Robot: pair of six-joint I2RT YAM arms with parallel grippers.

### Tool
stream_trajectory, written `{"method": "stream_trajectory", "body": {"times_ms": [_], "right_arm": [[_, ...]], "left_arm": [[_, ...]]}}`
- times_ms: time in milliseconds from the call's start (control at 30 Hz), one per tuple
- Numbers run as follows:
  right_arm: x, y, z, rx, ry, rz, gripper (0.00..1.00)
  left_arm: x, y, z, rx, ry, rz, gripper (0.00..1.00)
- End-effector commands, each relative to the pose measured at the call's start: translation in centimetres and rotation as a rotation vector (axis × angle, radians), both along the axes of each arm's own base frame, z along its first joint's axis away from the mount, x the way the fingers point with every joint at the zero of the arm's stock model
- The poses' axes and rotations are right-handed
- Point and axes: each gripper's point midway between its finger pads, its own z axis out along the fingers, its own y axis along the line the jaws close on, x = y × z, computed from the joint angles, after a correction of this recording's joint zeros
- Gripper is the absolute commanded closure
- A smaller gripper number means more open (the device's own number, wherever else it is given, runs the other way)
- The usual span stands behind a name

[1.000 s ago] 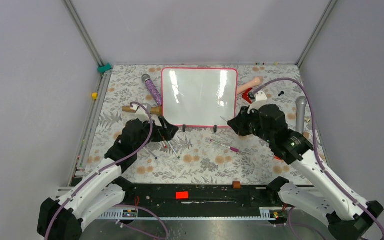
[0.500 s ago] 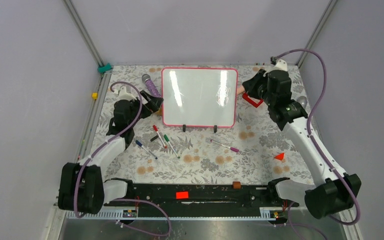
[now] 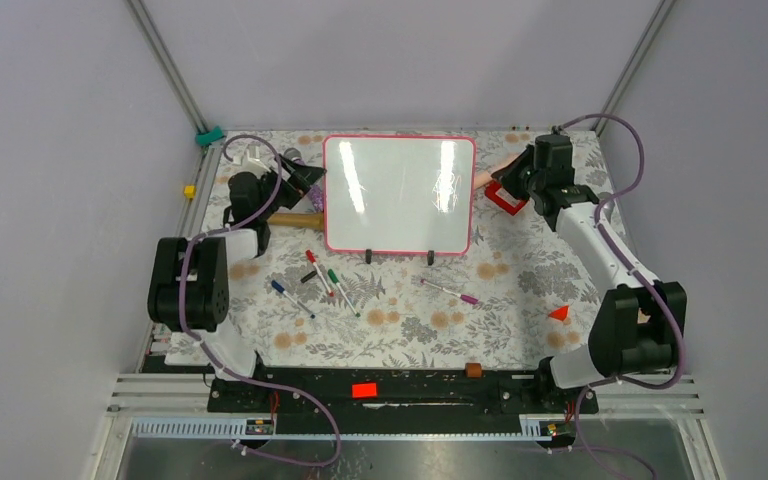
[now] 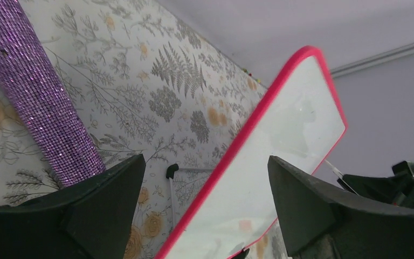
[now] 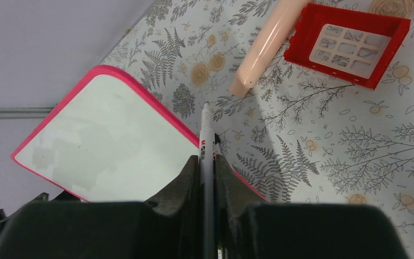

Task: Write a sentence on the whiteboard
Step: Move the whiteboard to the center of the board.

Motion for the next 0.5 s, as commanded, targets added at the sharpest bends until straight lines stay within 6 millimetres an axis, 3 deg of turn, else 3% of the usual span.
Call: {"method": "stream_trajectory", "body": {"times_ms": [0,200,467], "right_arm": [[1.5,0.5,-0.6,0.093,-0.017,0.024,1.0],[3.0,2.4,-3.5,0.156,0.072,0.103,1.0],[3.1,4.3,-7.2,0.221,0.171,0.19,1.0]], "left_arm": [[0.7,-2.4,1.8,-0.085,-0.113,-0.179,0.16],[0.2,-3.5,0.5,-0.111,-0.135,-0.261,0.21],[-2.0,-5.9,0.4,-0.14,-0.184,-0.353,0.27]]}}
